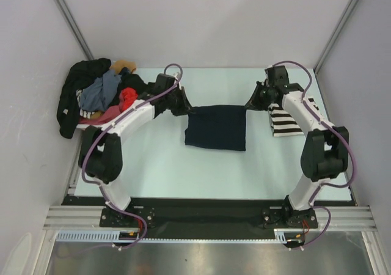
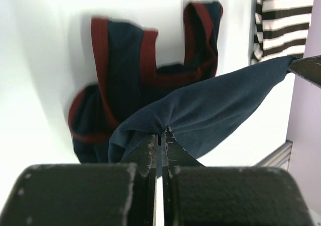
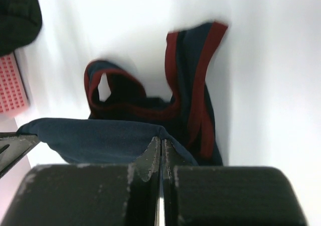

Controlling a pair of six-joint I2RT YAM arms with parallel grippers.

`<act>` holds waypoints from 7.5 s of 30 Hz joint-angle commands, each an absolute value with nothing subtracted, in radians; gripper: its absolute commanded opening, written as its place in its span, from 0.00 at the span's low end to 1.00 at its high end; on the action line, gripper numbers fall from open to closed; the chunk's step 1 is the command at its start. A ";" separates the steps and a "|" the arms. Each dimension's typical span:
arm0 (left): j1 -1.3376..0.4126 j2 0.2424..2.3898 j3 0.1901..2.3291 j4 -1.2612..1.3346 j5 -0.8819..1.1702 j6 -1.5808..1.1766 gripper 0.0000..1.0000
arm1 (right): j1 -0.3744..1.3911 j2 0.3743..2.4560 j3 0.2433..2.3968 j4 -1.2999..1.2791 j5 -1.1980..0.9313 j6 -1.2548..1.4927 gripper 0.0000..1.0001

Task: Fold and stack the tank tops
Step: Fold the tank top, then neatly place the folded tank top to the corner

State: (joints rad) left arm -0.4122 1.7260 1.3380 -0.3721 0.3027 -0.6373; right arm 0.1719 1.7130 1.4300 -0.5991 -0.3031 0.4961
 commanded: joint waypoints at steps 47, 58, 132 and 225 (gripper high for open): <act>-0.505 1.615 1.138 0.078 0.422 -0.641 0.22 | 0.216 1.608 1.010 0.121 -0.695 0.619 0.00; -0.378 1.857 0.835 0.657 0.586 -0.856 0.00 | 0.192 2.015 0.798 0.953 -0.969 0.974 0.00; -0.431 1.896 1.118 -0.015 0.230 -0.577 0.90 | 0.172 2.086 1.368 -0.267 -0.328 0.414 0.79; -0.937 2.730 2.354 0.371 0.066 -0.939 0.00 | -0.385 1.848 1.674 -0.470 -0.497 0.472 0.00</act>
State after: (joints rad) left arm -0.9329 2.6995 2.2593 0.3336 0.0883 -0.9020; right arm -0.3485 1.8294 1.6318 -0.5564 -0.3855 0.4294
